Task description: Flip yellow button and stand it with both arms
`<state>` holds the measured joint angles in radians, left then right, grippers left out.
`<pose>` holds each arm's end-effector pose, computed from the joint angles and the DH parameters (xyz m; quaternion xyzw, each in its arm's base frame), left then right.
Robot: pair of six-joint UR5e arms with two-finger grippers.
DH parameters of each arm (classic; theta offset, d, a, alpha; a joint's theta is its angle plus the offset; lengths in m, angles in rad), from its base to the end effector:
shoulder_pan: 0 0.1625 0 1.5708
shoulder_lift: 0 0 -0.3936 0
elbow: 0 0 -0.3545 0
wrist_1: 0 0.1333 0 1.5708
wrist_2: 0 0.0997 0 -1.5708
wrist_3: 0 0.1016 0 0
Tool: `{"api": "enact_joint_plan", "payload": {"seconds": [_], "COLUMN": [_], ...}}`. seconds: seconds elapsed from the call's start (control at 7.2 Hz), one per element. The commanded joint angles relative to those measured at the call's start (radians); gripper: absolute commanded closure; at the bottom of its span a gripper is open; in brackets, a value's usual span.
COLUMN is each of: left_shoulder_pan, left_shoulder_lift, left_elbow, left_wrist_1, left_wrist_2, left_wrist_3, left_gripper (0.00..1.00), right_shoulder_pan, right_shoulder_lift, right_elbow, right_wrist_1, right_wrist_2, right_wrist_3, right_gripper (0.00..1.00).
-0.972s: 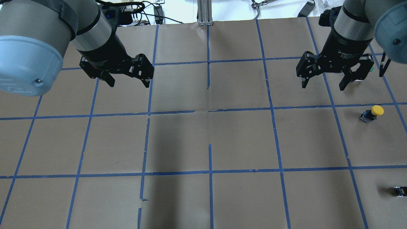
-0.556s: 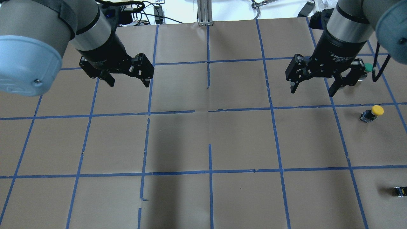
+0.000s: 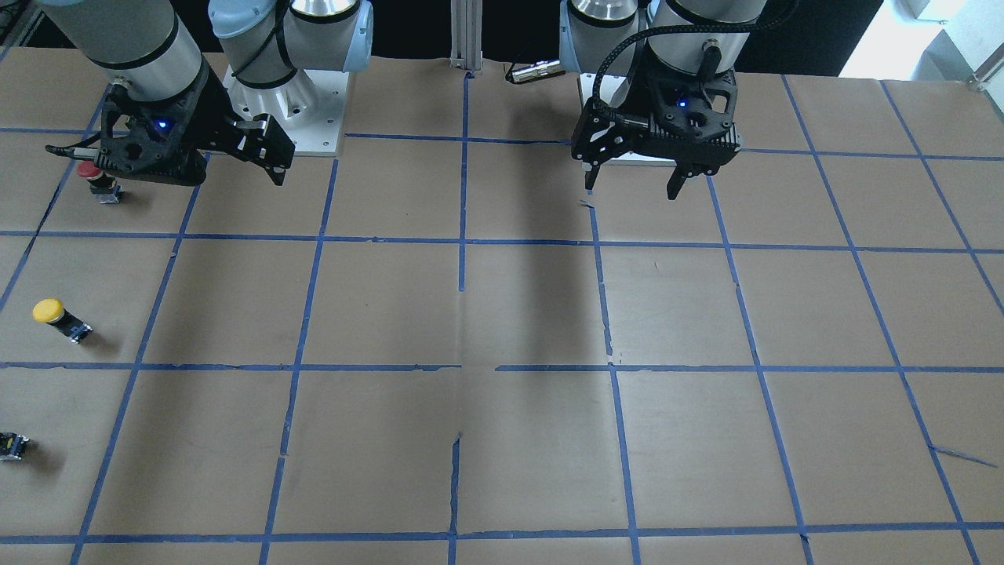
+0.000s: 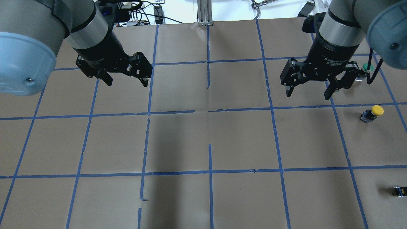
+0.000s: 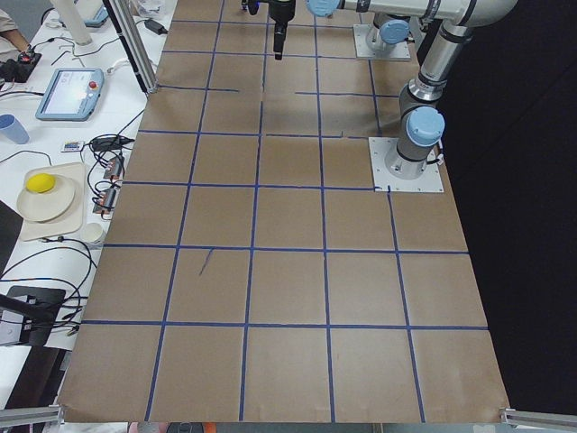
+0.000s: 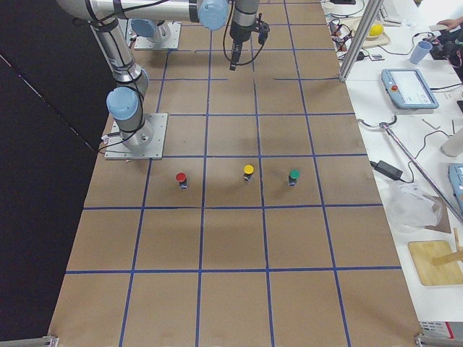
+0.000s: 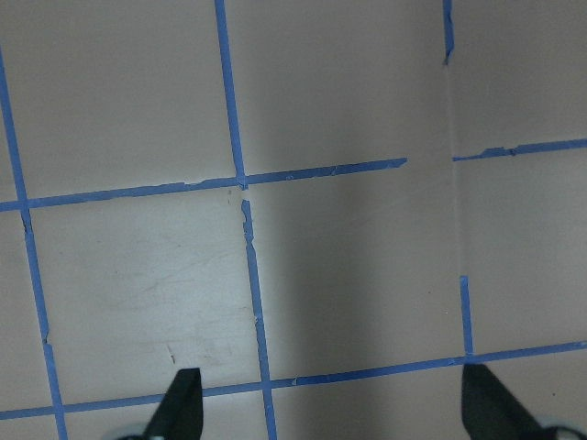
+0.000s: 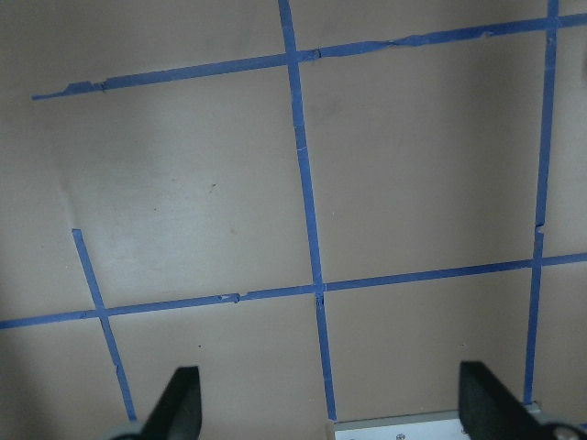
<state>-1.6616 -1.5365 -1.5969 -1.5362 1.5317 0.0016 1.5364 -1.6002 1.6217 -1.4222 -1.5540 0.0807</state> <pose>-0.1771 -0.4307 0.4616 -0.0466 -0.9985 0.0205 0.0205 0.1203 -0.4283 0.4313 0.0580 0.9947 0.0851 0.0064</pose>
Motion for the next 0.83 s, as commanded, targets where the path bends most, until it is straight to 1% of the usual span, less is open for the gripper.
{"api": "enact_joint_plan", "payload": {"seconds": [0.0,0.69], "left_shoulder_pan": [0.003,0.003], "left_shoulder_lift": [-0.001,0.001], "left_elbow": [-0.008,-0.006], "left_wrist_1": [0.002,0.001], "left_wrist_2": [-0.001,-0.001], "left_wrist_3": [0.002,0.002], "left_gripper": [0.0,0.0], "right_shoulder_pan": [0.001,0.001], "right_shoulder_lift": [-0.003,-0.01], "right_elbow": [0.001,-0.003], "right_wrist_1": [0.0,0.005], "right_wrist_2": [-0.024,-0.02], "right_wrist_3": [0.001,0.005], "right_gripper": [0.0,0.0]}}
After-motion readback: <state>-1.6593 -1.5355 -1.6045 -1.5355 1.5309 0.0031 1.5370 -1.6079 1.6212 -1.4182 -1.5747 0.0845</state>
